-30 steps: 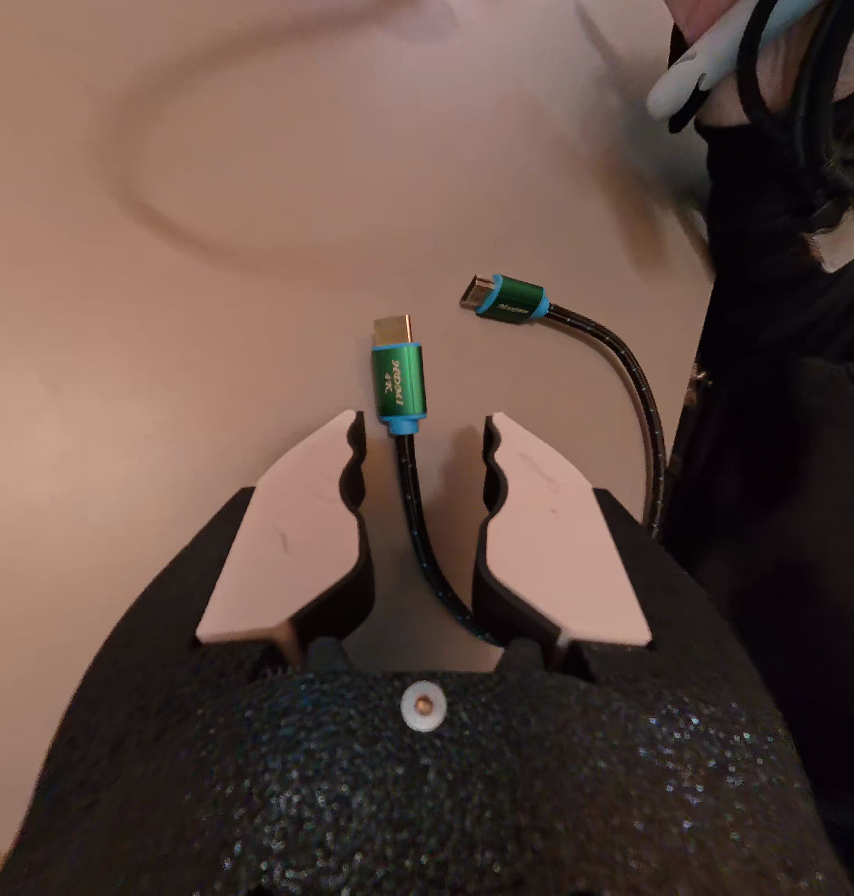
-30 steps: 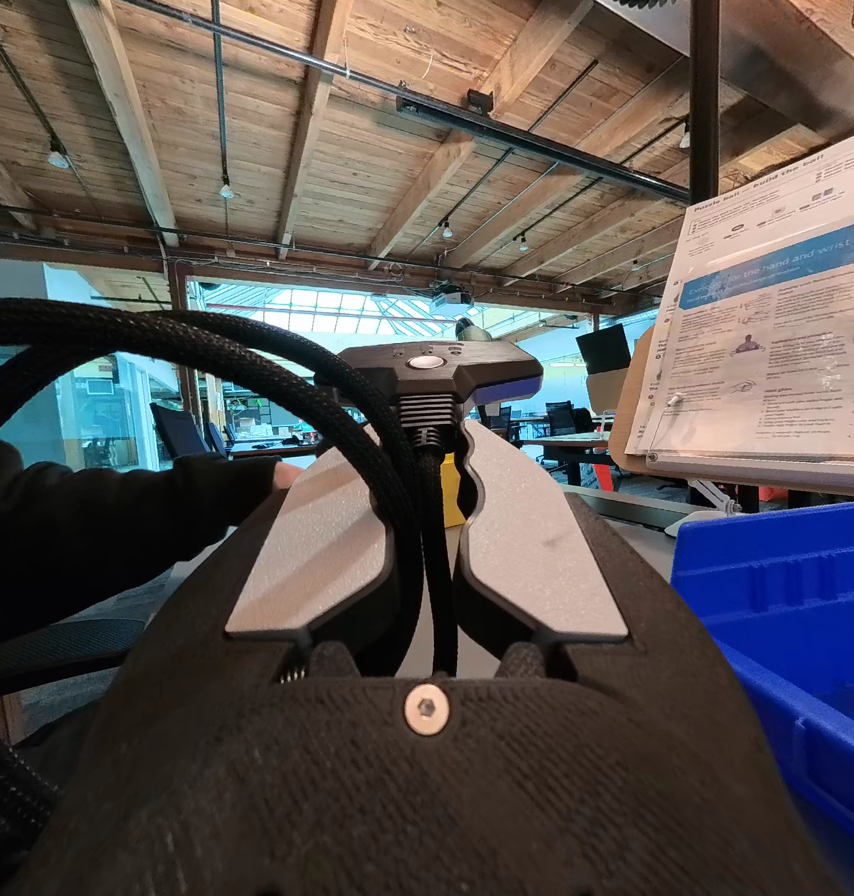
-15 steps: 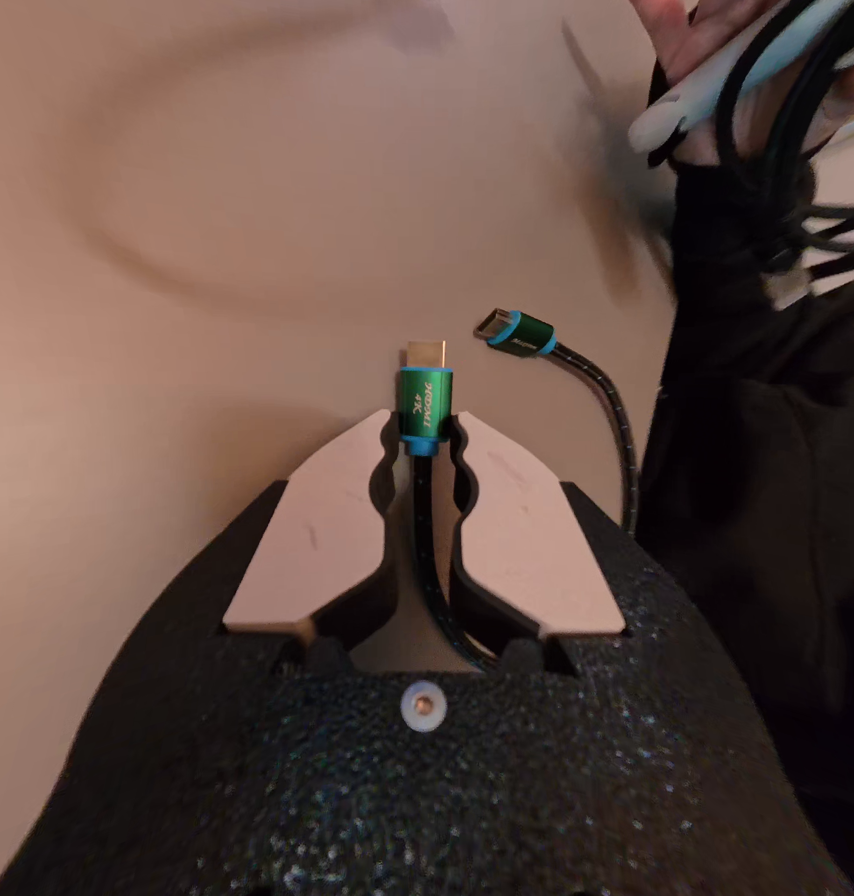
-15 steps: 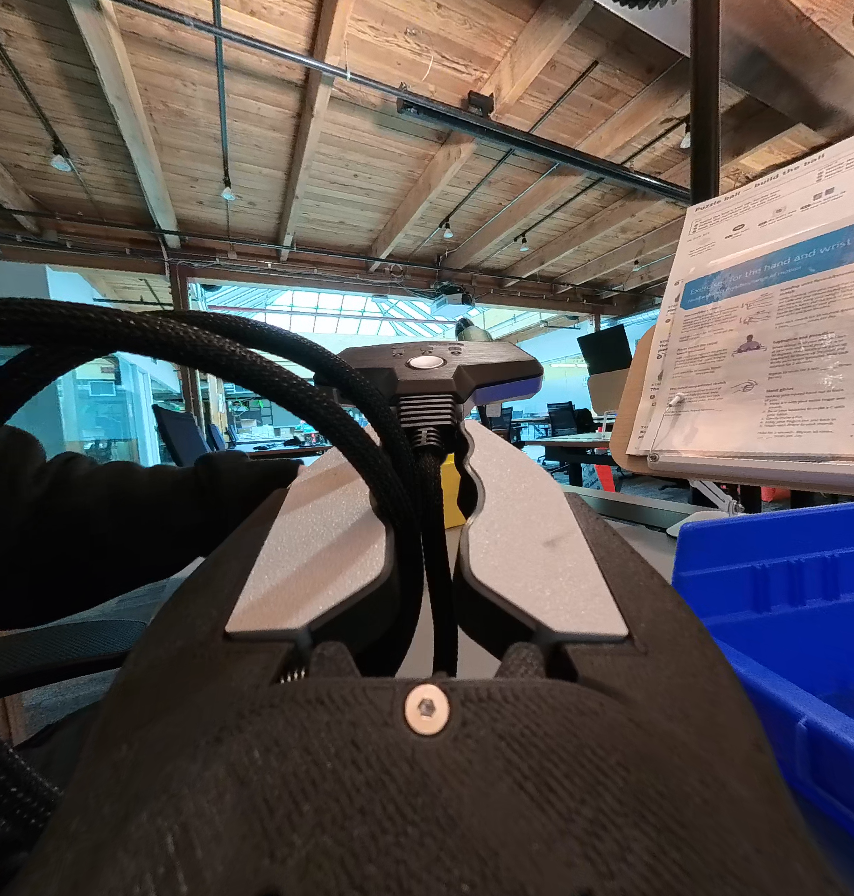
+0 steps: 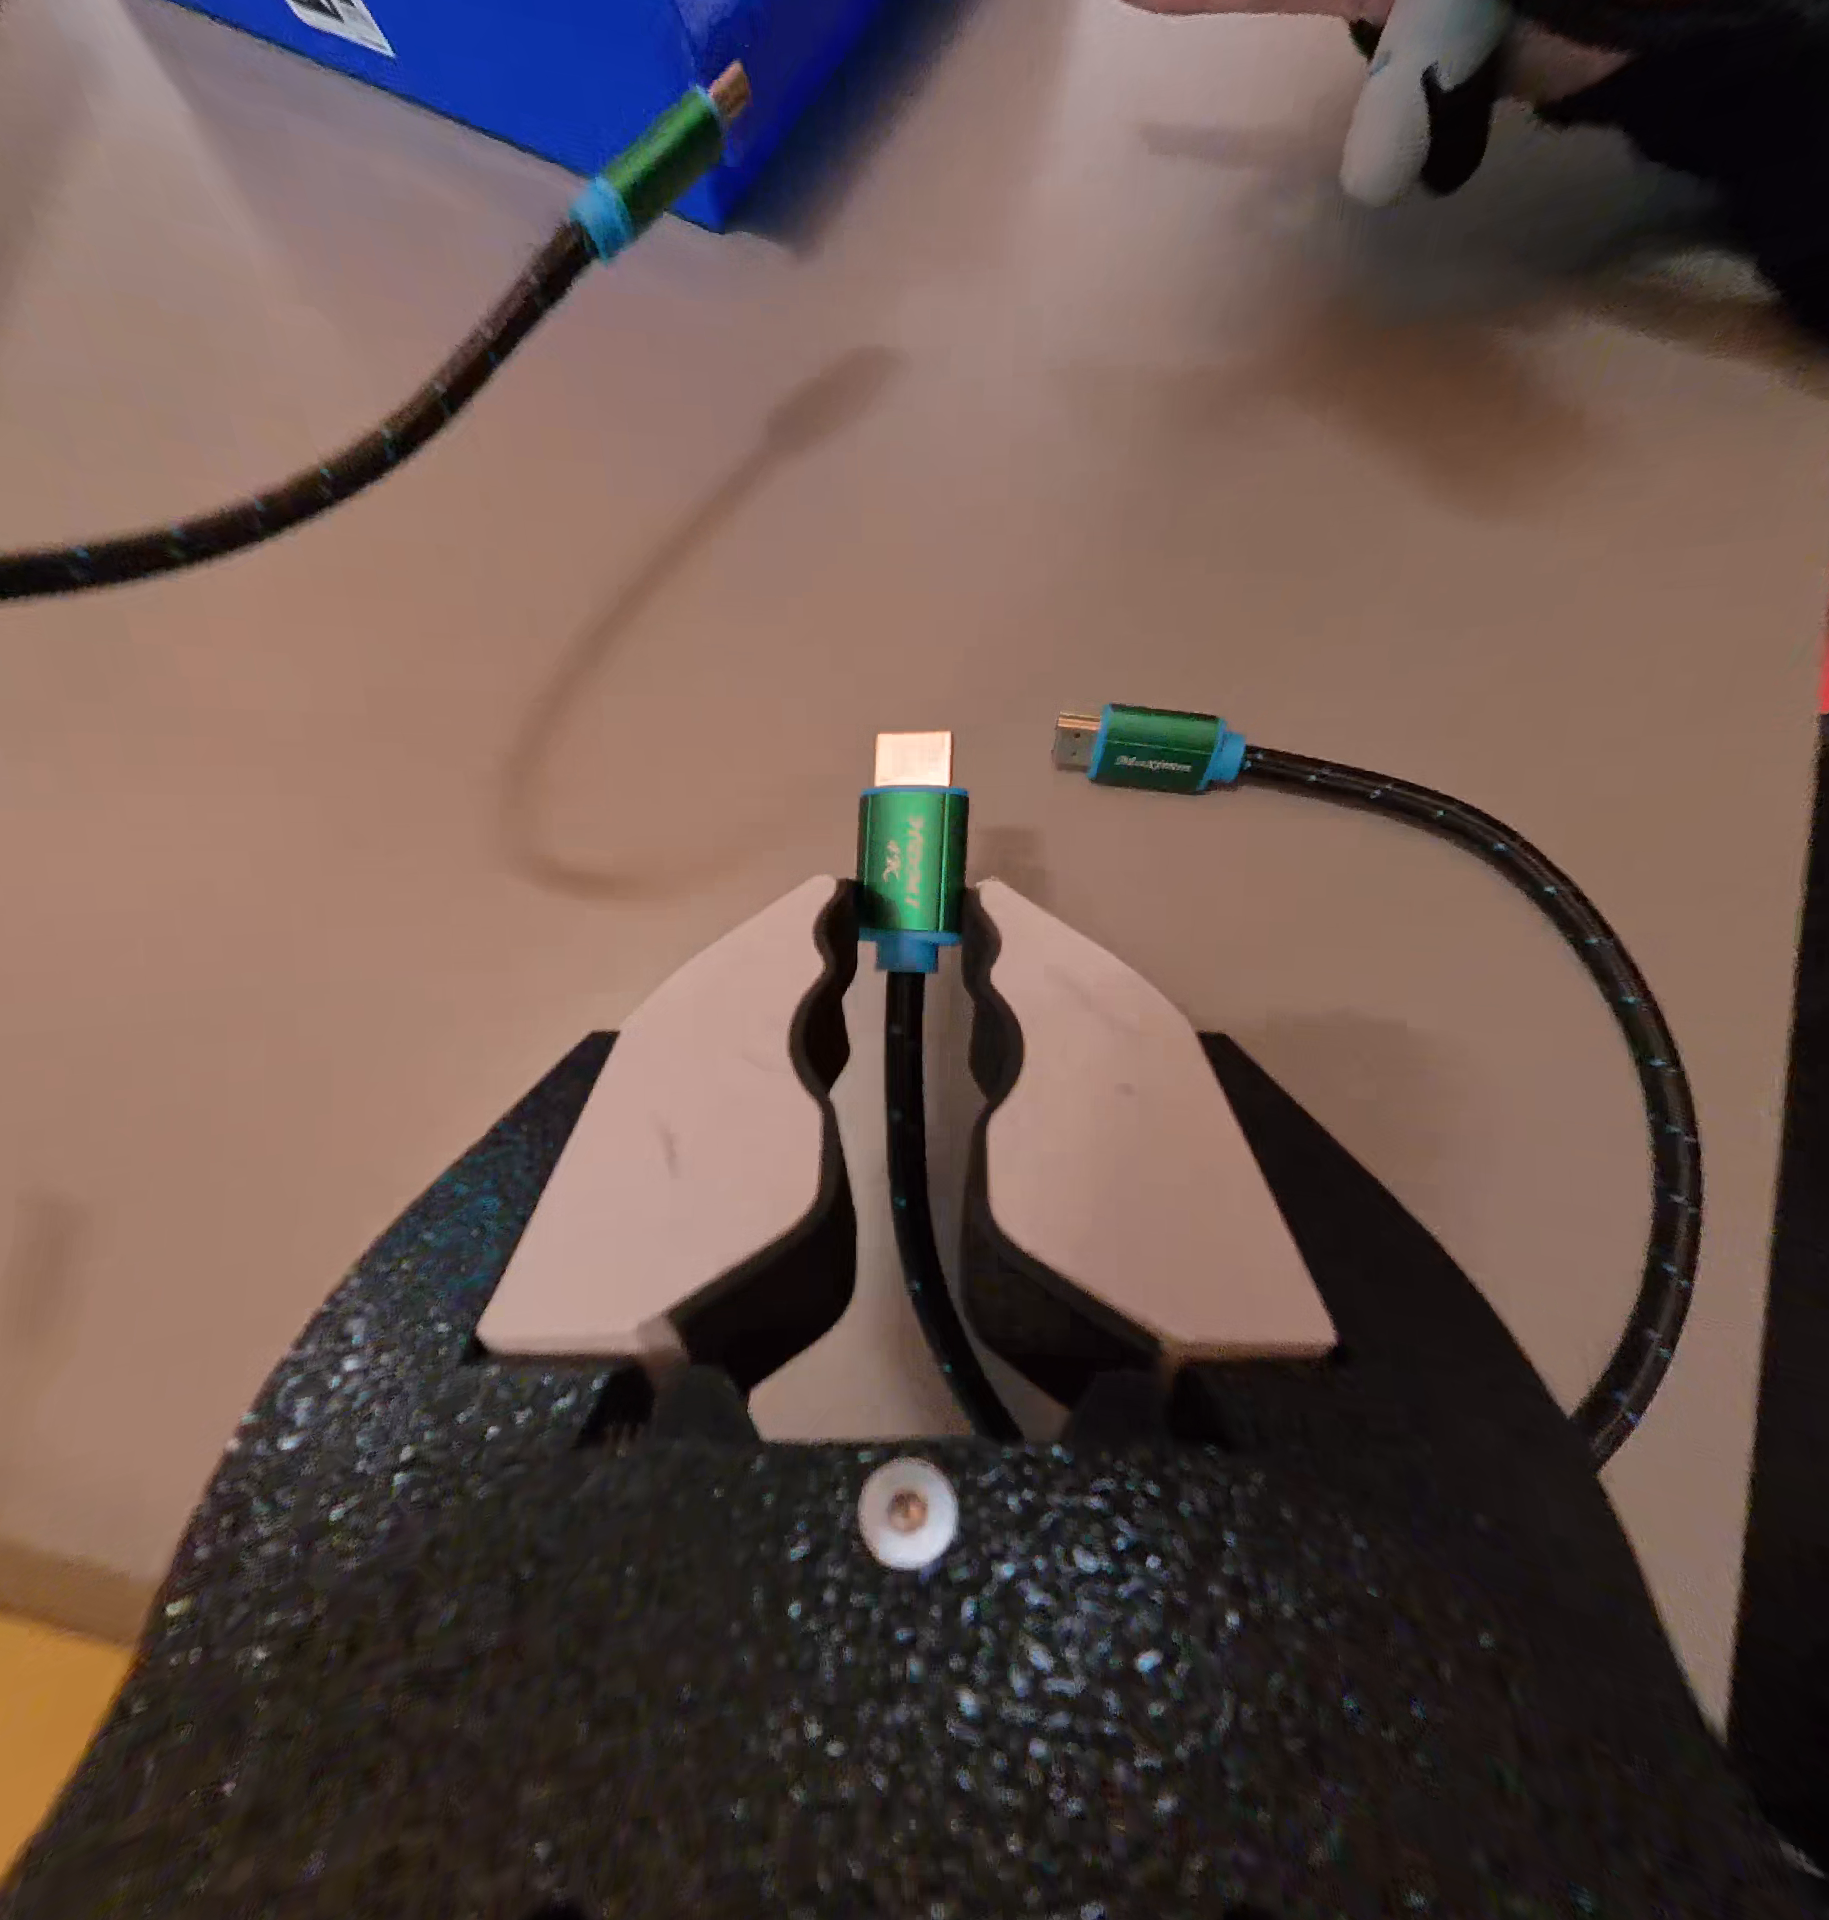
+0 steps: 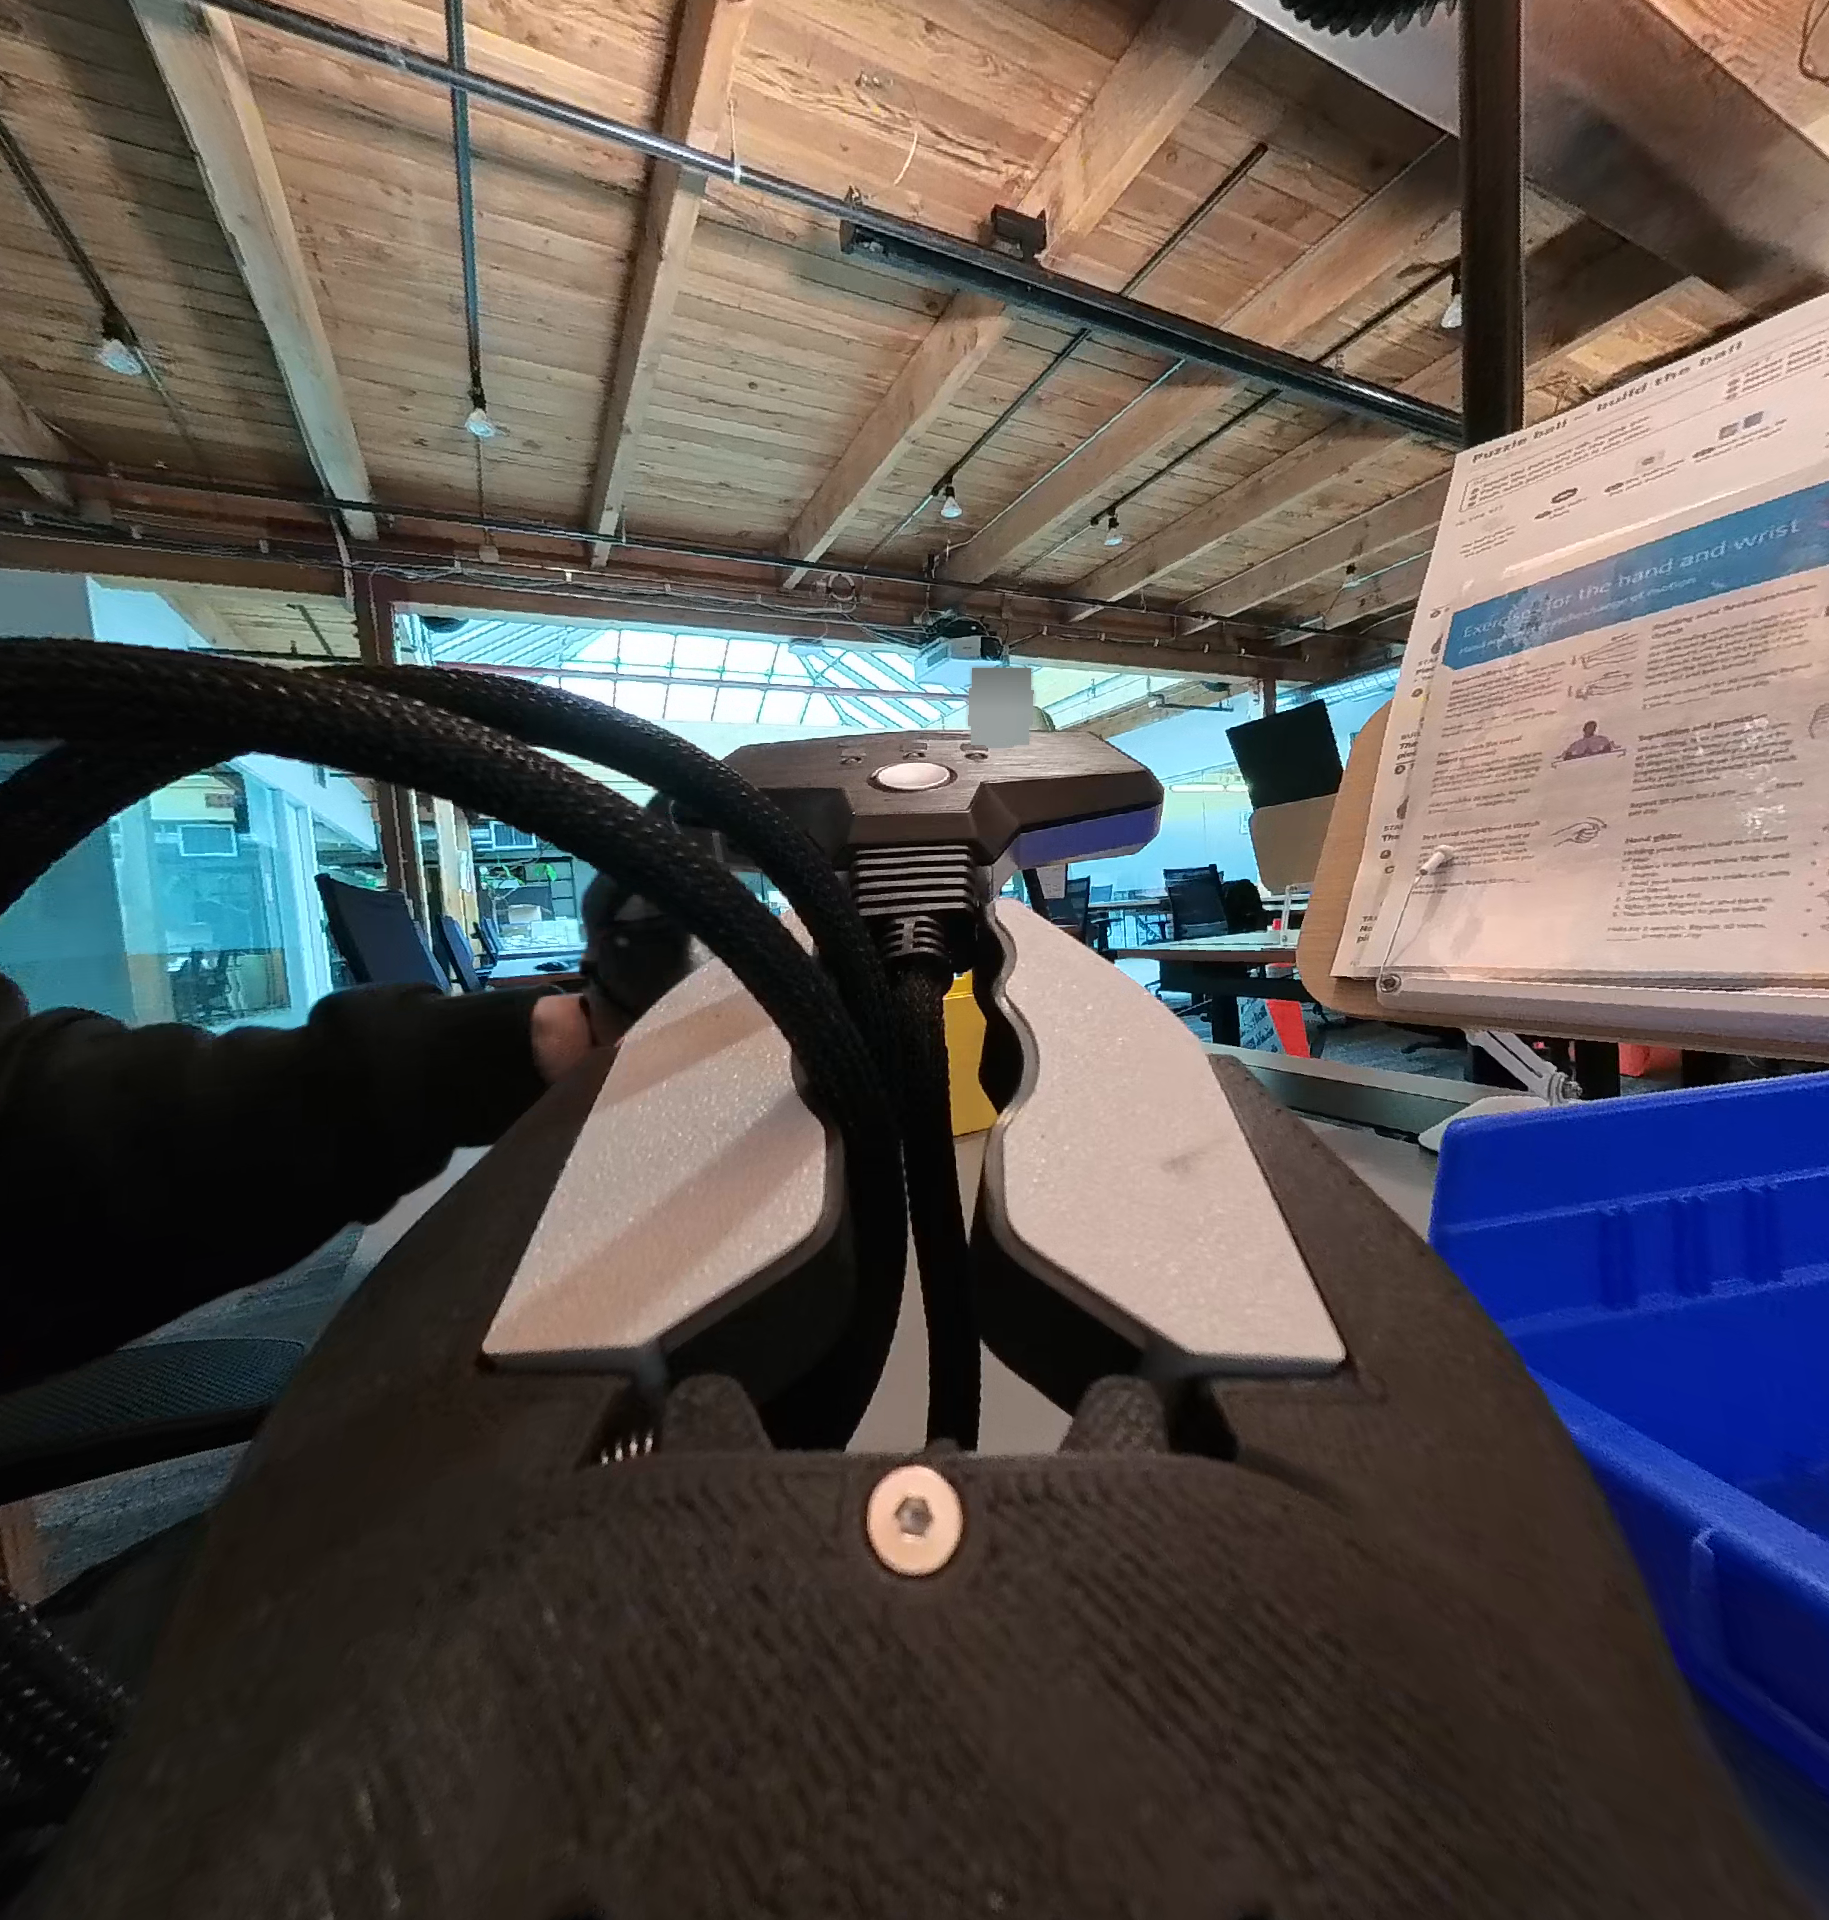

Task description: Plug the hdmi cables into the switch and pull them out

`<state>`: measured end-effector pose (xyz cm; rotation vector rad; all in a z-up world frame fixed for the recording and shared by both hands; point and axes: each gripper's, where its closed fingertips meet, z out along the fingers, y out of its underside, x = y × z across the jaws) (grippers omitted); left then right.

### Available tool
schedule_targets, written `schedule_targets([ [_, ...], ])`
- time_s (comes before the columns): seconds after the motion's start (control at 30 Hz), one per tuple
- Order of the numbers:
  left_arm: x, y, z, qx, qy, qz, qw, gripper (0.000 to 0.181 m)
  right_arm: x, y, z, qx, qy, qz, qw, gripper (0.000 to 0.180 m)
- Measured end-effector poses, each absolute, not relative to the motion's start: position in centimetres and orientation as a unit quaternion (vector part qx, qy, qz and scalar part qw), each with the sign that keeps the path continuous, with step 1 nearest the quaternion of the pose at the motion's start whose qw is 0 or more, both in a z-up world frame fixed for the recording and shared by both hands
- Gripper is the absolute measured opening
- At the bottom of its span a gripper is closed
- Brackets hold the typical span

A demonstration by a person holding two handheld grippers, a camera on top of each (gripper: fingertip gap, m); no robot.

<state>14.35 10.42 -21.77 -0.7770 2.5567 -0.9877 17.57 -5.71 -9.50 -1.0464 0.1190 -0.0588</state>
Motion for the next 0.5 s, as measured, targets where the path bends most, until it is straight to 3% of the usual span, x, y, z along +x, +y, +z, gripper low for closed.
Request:
schedule_targets([
  [0.03,14.5,10.6,-21.4,-0.264,0.889,-0.336,0.165,0.019,17.6,-5.7,-9.5,-0.500,0.057,-0.028,0.864,0.022],
  [0.3,14.2,10.9,-15.6,-0.254,0.852,-0.399,0.225,0.019,17.6,-5.7,-9.7,-0.503,0.058,-0.026,0.862,0.022],
  [0.5,11.5,9.4,-10.7,-0.145,0.915,-0.270,0.262,0.019,16.0,-4.3,-10.2,-0.536,0.010,-0.001,0.844,0.022],
])
